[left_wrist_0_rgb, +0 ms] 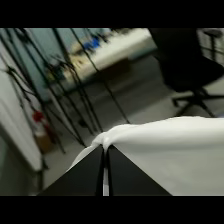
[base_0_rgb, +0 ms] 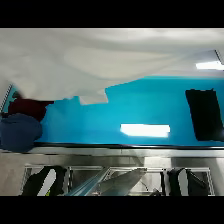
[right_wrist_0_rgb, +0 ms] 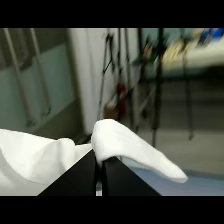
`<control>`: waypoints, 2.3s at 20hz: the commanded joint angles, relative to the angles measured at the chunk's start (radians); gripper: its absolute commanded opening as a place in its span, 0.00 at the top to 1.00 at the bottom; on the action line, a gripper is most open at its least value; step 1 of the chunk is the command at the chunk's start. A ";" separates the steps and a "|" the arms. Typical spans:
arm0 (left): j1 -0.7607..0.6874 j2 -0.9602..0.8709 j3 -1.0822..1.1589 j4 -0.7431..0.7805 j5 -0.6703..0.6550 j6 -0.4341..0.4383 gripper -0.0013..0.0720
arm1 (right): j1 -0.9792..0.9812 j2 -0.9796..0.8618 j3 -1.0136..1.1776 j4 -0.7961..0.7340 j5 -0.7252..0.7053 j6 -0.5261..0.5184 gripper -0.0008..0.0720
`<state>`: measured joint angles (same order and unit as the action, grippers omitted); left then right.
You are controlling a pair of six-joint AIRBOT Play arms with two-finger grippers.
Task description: Fold the shirts.
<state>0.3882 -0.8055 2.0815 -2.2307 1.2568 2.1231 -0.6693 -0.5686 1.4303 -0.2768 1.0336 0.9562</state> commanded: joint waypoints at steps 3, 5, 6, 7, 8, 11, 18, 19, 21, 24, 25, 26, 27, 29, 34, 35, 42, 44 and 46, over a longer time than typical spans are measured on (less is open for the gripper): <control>0.070 0.074 -0.112 -0.067 -0.036 0.035 0.97 | -0.077 0.163 0.046 -0.128 -0.180 0.070 0.96; -0.017 0.032 -0.173 -0.064 -0.027 0.049 0.97 | -0.077 0.130 0.046 -0.089 -0.138 0.069 0.96; -0.060 0.002 -0.187 -0.064 -0.040 0.060 0.97 | -0.077 0.109 0.046 -0.063 -0.122 0.058 0.96; -0.104 -0.041 -0.187 -0.061 -0.056 0.066 0.97 | -0.077 0.082 0.046 -0.019 -0.091 0.024 0.96; -0.147 -0.089 -0.173 -0.057 -0.056 0.079 0.97 | -0.077 0.043 0.045 0.050 -0.037 -0.017 0.96; -0.294 -0.292 -0.085 0.037 -0.057 0.072 0.97 | -0.063 -0.106 0.039 0.161 0.134 -0.068 0.96; -0.365 -0.761 -0.113 0.120 -0.097 0.060 0.97 | 0.485 -0.576 -0.244 -0.304 -0.305 -0.031 0.96; -0.358 -0.828 -0.130 0.119 -0.112 0.060 0.97 | 0.537 -0.689 -0.248 -0.345 -0.392 0.014 0.96; -0.354 -0.949 -0.155 0.119 -0.120 0.061 0.97 | 0.589 -0.887 -0.247 -0.328 -0.477 0.074 0.96; -0.354 -1.097 -0.155 0.119 -0.188 0.072 0.96 | 0.631 -1.118 -0.216 -0.237 -0.596 0.061 0.96; -0.354 -1.128 -0.143 0.118 -0.215 0.071 0.96 | 0.631 -1.166 -0.187 -0.224 -0.603 0.061 0.96; -0.352 -1.155 -0.118 0.119 -0.221 0.064 0.96 | 0.630 -1.198 -0.150 -0.224 -0.602 0.061 0.94; -0.344 -1.174 -0.087 0.119 -0.211 0.035 0.84 | 0.627 -1.210 -0.116 -0.226 -0.589 0.060 0.84; -0.325 -1.186 -0.018 0.118 -0.152 -0.032 0.04 | 0.603 -1.200 -0.035 -0.247 -0.481 -0.052 0.37; -0.225 -1.034 -0.112 0.119 0.000 -0.169 0.04 | 0.423 -1.179 0.146 -0.396 -0.172 0.058 0.38; -0.203 -0.999 -0.164 0.119 0.046 -0.193 0.04 | 0.385 -1.181 0.147 -0.445 -0.112 0.098 0.38; -0.146 -0.778 -0.756 0.119 0.182 -0.240 0.05 | 0.278 -1.212 0.145 -0.551 0.146 0.106 0.38; -0.154 -0.732 -0.906 0.116 0.171 -0.240 0.04 | 0.284 -1.217 0.145 -0.551 0.169 0.106 0.38; -0.181 -0.706 -1.019 0.113 0.092 -0.240 0.04 | 0.289 -1.226 0.145 -0.550 0.189 0.107 0.38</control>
<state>0.2245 -1.5646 1.2438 -2.1128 1.4029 1.8912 -0.3779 -1.7847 1.5734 -0.8135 1.1618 1.0664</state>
